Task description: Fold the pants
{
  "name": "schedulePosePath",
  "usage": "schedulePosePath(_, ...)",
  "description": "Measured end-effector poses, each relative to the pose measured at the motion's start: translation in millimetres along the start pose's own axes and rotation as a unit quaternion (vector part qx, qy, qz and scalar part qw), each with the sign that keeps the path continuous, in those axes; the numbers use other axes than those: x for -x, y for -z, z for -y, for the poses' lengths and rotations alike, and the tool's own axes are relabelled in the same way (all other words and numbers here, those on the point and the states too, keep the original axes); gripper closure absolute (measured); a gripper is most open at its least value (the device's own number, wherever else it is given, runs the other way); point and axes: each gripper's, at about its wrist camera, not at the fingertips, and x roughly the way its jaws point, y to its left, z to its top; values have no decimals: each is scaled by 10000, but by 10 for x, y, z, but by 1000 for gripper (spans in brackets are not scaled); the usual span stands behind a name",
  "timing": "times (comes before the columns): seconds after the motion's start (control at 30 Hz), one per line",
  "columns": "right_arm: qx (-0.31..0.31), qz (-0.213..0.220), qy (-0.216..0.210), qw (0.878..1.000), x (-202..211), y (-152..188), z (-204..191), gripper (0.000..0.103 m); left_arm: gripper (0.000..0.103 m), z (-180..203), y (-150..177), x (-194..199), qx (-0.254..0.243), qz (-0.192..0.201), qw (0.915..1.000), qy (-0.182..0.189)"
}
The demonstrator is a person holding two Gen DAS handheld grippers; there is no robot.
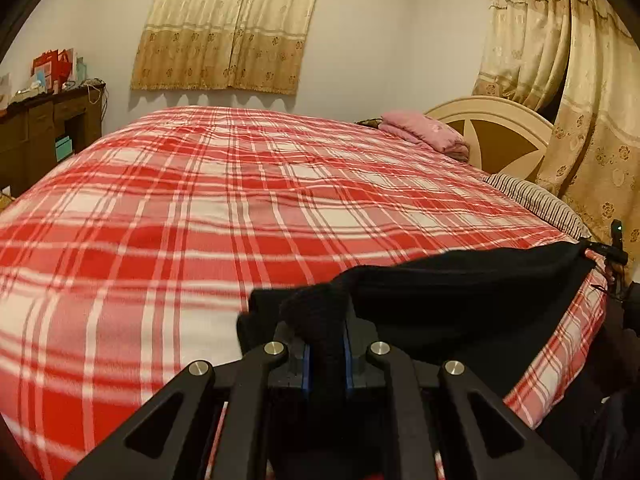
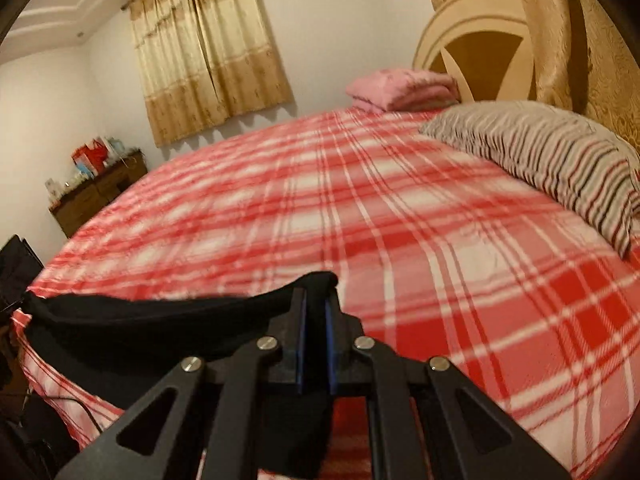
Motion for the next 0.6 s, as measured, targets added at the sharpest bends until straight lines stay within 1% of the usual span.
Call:
schedulePosePath(0.03,-24,-29,6,10000,10,36,13,92,91,13,23,28,-10,34,10000,4)
schedulePosePath(0.07,-28,-31,5,10000,27,72,32,92,88,34,49,56,-79,71,9999,-13)
schedulePosePath(0.1,-33,-34,13,10000,40,87,34,92,87,67,78,57,-254,34,9996,-123)
schedulePosePath(0.2,-77,-136,53,9999,51,141,68,90,86,107,170,10,-494,-267,9981,-243)
schedulePosePath(0.3,-123,-226,46,9997,86,198,81,88,81,144,242,38,-650,-384,9967,-286)
schedulePosePath(0.33,-129,-247,49,9996,111,218,75,88,77,147,253,64,-669,-396,9965,-303)
schedulePosePath(0.37,-128,-259,62,9996,140,233,69,87,68,149,268,92,-672,-415,9963,-331)
schedulePosePath(0.4,-115,-280,98,9995,166,251,65,83,63,139,293,133,-671,-459,9959,-408)
schedulePosePath(0.43,-109,-325,143,9993,202,270,61,74,56,132,323,176,-709,-487,9951,-485)
schedulePosePath(0.47,-120,-364,178,9991,229,289,60,67,51,122,371,232,-810,-535,9936,-576)
schedulePosePath(0.5,-136,-409,228,9988,272,312,68,57,49,107,415,265,-889,-600,9922,-638)
schedulePosePath(0.53,-134,-429,276,9986,307,329,71,56,45,82,455,304,-908,-653,9915,-669)
schedulePosePath(0.6,-84,-456,427,9980,410,370,61,54,44,20,543,401,-836,-754,9916,-631)
